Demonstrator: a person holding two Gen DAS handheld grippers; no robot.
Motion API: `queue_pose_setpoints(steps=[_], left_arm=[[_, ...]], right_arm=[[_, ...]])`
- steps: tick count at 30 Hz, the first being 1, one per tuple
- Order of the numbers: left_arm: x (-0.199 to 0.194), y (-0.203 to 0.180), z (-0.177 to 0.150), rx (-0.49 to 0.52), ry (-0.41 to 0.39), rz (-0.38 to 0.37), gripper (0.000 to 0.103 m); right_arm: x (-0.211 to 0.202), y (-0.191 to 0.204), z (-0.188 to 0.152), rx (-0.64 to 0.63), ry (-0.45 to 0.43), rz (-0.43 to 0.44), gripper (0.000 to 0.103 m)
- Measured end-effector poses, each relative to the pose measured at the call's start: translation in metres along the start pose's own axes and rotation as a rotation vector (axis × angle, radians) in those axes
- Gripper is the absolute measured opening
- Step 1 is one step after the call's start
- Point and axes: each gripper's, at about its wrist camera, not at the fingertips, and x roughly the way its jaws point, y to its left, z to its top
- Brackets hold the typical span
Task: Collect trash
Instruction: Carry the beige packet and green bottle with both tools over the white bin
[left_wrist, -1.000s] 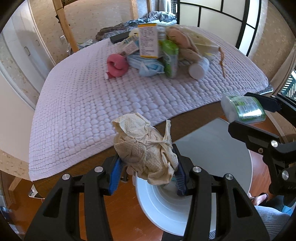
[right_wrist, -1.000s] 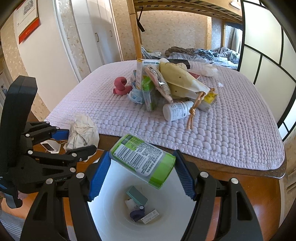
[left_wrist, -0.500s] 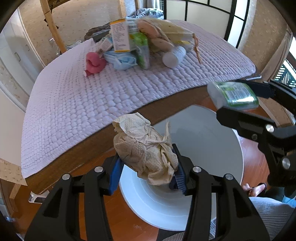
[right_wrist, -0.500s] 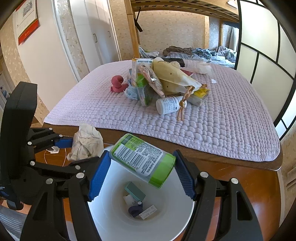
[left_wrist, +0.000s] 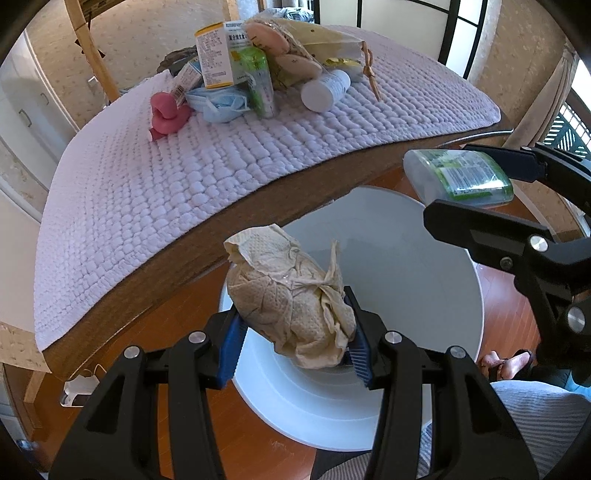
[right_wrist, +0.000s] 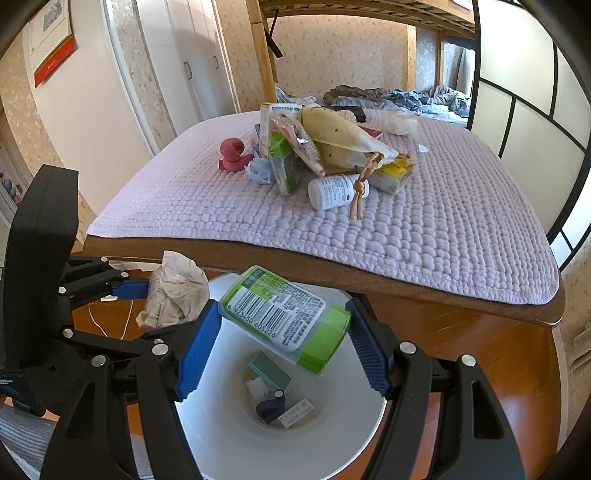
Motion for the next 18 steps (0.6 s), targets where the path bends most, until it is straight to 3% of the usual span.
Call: queue_pose_setpoints(steps=[18], left_arm=[[0.028,0.003,-0.012,-0.008,0.063,-0.010,0.051]], right_arm=[[0.019,0.003,-0.003,0.000,0.044,0.009,0.068]])
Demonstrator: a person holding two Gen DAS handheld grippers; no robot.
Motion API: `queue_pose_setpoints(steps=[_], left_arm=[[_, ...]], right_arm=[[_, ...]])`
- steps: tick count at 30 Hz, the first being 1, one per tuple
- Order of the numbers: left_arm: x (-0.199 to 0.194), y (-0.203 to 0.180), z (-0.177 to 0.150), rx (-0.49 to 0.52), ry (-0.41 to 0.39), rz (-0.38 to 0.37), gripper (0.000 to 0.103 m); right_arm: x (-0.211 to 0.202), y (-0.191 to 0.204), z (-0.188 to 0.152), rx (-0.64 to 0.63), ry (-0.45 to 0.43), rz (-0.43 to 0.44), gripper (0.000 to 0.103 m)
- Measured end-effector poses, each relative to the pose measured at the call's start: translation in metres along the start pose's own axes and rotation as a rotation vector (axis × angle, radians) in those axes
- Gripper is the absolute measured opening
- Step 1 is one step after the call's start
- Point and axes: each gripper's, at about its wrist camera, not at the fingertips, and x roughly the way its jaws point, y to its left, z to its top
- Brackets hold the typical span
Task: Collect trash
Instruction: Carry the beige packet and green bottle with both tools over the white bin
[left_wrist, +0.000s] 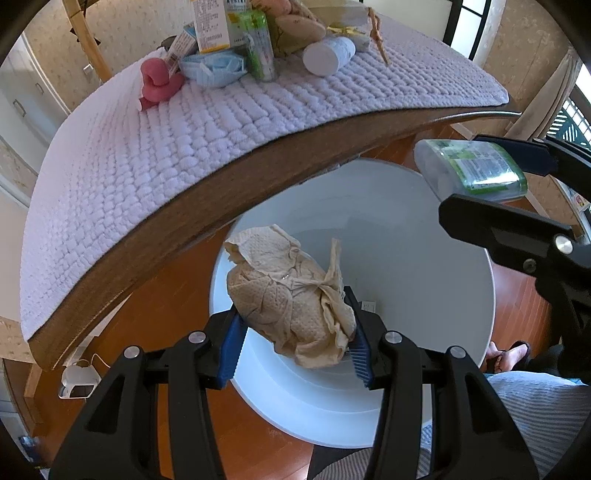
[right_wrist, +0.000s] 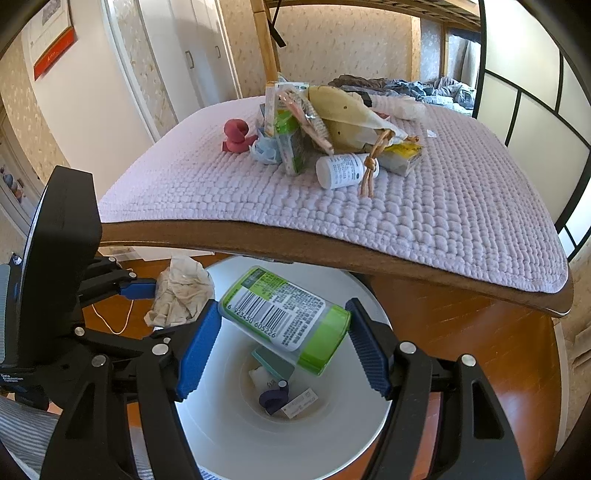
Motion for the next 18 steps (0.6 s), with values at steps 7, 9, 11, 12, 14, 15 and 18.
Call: queue_pose_setpoints(steps=[7,9,11,12,14,15,18], left_arm=[[0.009,0.005,0.000,-0.006,0.023,-0.013,0.051],[0.013,0.007,-0.001,-0.006,0.030,-0.016,0.051],[0.017,0.008,-0.007,-0.008,0.034,-0.019,0.051],[0.019,0.009,-0.009,-0.010,0.037,-0.021,0.051],[0.022,0.010,-0.011,-0.013,0.043,-0.025,0.051],[0.026,0.011,-0.011,-0.014,0.047,-0.026,0.051],[0.032,0.011,-0.013,-0.013,0.056,-0.029,0.051]], right_arm=[[0.010,0.000,-0.001,0.005,0.020,0.002,0.068],[0.012,0.000,-0.002,0.006,0.026,0.002,0.068],[0.015,0.000,-0.003,0.008,0.032,0.003,0.068],[0.017,0.000,-0.003,0.010,0.036,0.003,0.068],[0.019,0.000,-0.003,0.011,0.040,0.003,0.068],[0.021,0.000,-0.003,0.010,0.043,0.003,0.068],[0.026,0.001,-0.003,0.011,0.051,0.002,0.068]])
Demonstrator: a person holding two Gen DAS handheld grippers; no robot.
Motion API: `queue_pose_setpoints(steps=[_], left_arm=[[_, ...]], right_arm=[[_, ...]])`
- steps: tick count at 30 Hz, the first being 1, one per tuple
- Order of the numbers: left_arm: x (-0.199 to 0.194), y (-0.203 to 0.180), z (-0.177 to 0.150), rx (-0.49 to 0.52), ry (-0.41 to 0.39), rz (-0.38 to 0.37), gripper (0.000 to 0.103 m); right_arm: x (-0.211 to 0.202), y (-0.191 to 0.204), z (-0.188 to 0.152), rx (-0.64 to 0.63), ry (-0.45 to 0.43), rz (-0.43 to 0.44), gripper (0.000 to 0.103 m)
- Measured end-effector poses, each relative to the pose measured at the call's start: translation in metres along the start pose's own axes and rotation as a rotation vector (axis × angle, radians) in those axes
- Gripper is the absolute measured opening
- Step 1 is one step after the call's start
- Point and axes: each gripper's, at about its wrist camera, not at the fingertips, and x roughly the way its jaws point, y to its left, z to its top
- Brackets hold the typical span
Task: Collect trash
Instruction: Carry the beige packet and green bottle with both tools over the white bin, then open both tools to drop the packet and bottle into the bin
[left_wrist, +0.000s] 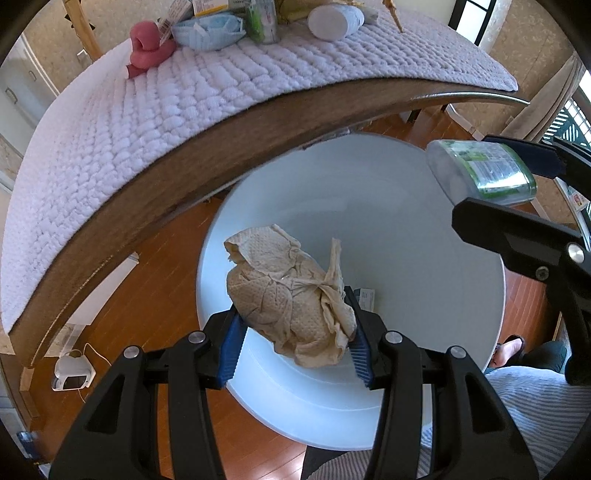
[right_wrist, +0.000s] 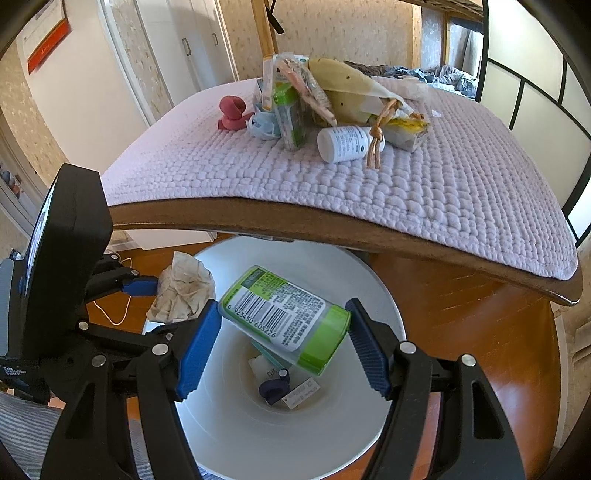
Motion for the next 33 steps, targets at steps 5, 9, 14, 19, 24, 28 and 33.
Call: queue_pose_setpoints(steps=[5,9,14,19,24,28,33], left_arm=[[0.006,-0.003,-0.006,0.002,0.012,0.000,0.051],[0.014,-0.005,0.004,0.004,0.023,0.000,0.051],[0.028,-0.009,0.004,0.008,0.036,-0.001,0.051],[0.041,-0.012,0.006,0.009,0.049,-0.002,0.051],[0.049,-0.012,0.004,0.012,0.055,-0.004,0.051],[0.057,-0.013,0.003,0.014,0.057,-0.003,0.053],[0.052,-0.018,0.005,0.030,0.038,0.009,0.084]], right_arm=[[0.008,0.003,0.001,0.000,0.013,0.000,0.068],[0.013,0.005,0.000,0.001,0.020,-0.001,0.068],[0.018,0.005,-0.001,0.004,0.029,-0.004,0.068],[0.023,0.005,-0.002,0.010,0.036,-0.009,0.068],[0.028,0.005,-0.005,0.017,0.044,-0.010,0.068],[0.030,0.004,-0.006,0.022,0.049,-0.014,0.068],[0.031,0.004,-0.006,0.039,0.041,-0.028,0.085]])
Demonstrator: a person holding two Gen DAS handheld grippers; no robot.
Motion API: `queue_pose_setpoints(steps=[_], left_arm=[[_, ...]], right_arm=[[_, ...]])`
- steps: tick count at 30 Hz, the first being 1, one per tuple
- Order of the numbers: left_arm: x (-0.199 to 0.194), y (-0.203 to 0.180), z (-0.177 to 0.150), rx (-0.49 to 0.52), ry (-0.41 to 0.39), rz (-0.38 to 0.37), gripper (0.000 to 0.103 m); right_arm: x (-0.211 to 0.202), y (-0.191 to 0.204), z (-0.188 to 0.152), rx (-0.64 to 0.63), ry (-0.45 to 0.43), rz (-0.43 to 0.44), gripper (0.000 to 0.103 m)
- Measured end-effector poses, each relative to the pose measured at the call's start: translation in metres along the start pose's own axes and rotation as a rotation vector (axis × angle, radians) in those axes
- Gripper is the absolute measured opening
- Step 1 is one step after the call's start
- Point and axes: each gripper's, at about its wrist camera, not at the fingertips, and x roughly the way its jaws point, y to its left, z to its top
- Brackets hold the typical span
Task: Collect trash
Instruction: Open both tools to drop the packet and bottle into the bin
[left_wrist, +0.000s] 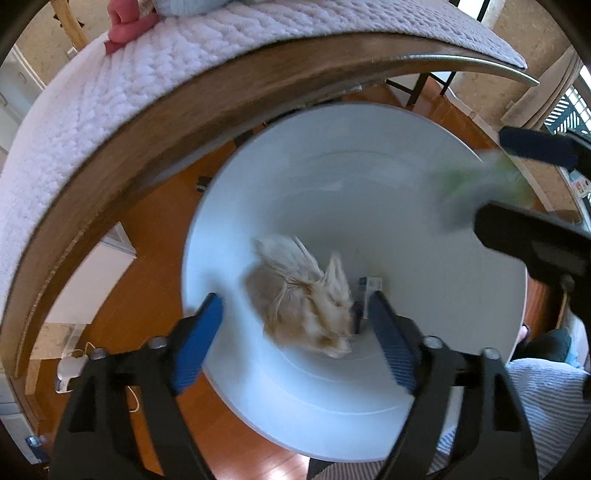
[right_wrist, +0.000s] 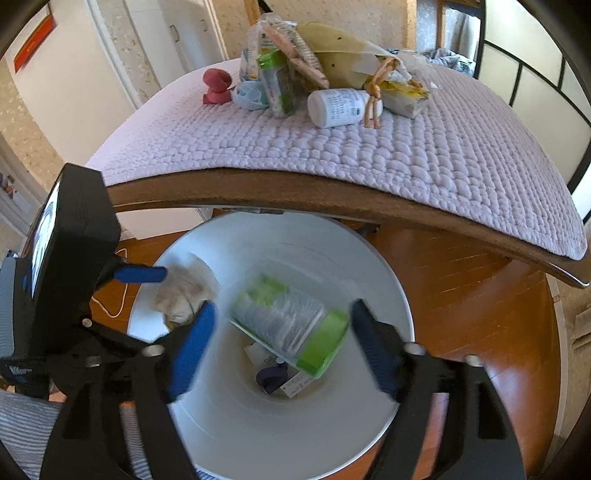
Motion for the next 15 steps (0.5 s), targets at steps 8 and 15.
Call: queue_pose_setpoints(steps=[8,15], left_arm=[[-0.006,0.006,0.002,-0.012,-0.003,-0.007,0.084],[-0.023,0.015,-0.004,-0.004,-0.030,-0.017,0.084]], right_arm=[[-0.002,-0.003,0.004,0.001,-0.001,-0.012,0.085],[-0.023,-0.004,0.012,0.000,-0.045,-0.044,0.085]])
